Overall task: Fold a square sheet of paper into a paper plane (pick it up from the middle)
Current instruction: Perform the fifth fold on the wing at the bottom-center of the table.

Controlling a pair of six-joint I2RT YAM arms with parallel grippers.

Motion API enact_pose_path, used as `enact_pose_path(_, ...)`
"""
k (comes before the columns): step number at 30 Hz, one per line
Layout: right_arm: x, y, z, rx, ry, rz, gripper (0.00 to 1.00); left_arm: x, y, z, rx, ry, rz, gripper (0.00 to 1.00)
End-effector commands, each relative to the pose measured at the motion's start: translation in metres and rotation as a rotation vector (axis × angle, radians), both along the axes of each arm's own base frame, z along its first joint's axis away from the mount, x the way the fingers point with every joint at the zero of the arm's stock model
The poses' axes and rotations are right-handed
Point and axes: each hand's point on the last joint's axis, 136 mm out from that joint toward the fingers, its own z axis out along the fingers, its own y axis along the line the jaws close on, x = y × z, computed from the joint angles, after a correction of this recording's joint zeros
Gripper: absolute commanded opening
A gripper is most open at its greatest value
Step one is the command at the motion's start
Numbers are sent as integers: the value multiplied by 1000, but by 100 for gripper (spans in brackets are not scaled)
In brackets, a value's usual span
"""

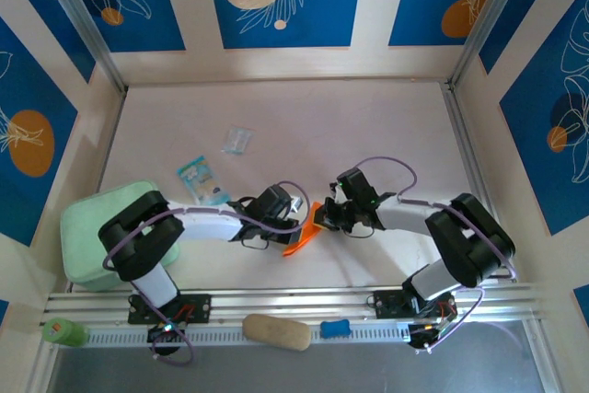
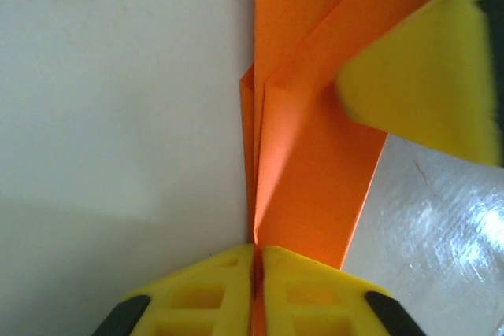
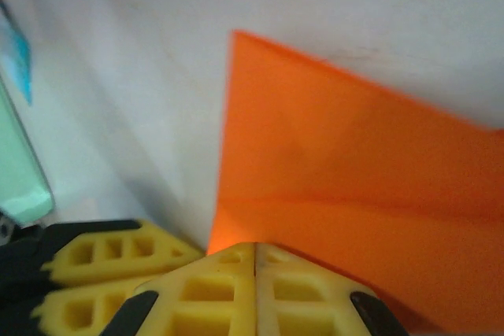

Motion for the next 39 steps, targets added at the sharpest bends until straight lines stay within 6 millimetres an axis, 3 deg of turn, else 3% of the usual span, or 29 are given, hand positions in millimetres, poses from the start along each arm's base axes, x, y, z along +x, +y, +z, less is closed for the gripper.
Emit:
enact_pose_path(1,-14,-14,-22,-76,58,17,5,-42,13,-8,37,114,-76,15)
enact_pose_path(5,-21,-23,-36,-74,87,-4,5,-50,9,8,-29,126,-110,22)
enact_pose_path(10,-21,-24,-41,-69,94,-6,5,-61,15,6,-34,162,-126,24)
enact_pose_path(14,-19,-24,-41,-73,95,-3,5,-64,14,8,-61,172,-121,12)
enact_pose_path(19,-18,-26,-42,-78,95,-4,5,-65,19,6,-51,175,-112,9)
enact_pose_path(22,-18,-27,-43,-80,95,-6,5,-66,20,8,-53,173,-107,23)
enact_pose_path(25,-18,-28,-43,-79,95,-7,5,-58,20,16,-67,133,-80,26)
enact_pose_path(28,-19,-29,-43,-80,96,-7,5,-46,21,22,-78,84,-25,36)
enact_pose_path(32,-18,-28,-42,-76,94,-6,5,-35,17,26,-129,95,10,37)
enact_pose_path(39,-16,-28,-41,-75,90,-5,5,-39,10,16,-141,161,-6,32)
